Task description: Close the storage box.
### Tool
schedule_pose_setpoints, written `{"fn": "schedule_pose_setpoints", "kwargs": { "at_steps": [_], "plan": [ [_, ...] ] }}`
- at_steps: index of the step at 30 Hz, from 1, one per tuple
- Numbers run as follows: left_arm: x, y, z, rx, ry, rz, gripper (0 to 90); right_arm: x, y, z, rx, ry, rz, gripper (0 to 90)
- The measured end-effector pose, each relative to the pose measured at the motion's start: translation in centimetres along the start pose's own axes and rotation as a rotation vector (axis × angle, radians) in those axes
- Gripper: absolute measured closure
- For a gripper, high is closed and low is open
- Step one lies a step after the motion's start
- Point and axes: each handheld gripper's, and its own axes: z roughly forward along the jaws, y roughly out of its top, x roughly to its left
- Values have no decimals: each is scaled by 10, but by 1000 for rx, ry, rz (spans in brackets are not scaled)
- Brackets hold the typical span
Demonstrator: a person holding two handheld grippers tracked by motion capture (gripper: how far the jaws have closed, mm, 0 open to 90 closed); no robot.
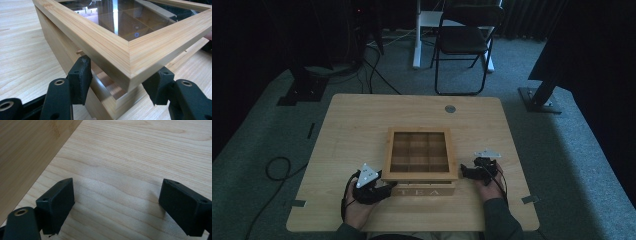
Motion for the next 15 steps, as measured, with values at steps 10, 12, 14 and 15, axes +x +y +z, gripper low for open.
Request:
{"fn": "schedule_pose_setpoints", "kwargs": {
  "at_steps": [10,12,14,15],
  "plan": [
    [-3,-9,-9,23,1,8,405,0,0,0,1,-1,0,127],
    [-3,-13,-9,56,1,10,396,0,0,0,1,-1,1,127],
    [-6,-16,-9,83,11,28,381,0,0,0,0,-1,1,127],
    [-6,-17,-11,86,9,34,380,0,0,0,0,-1,1,127]
  ]
}}
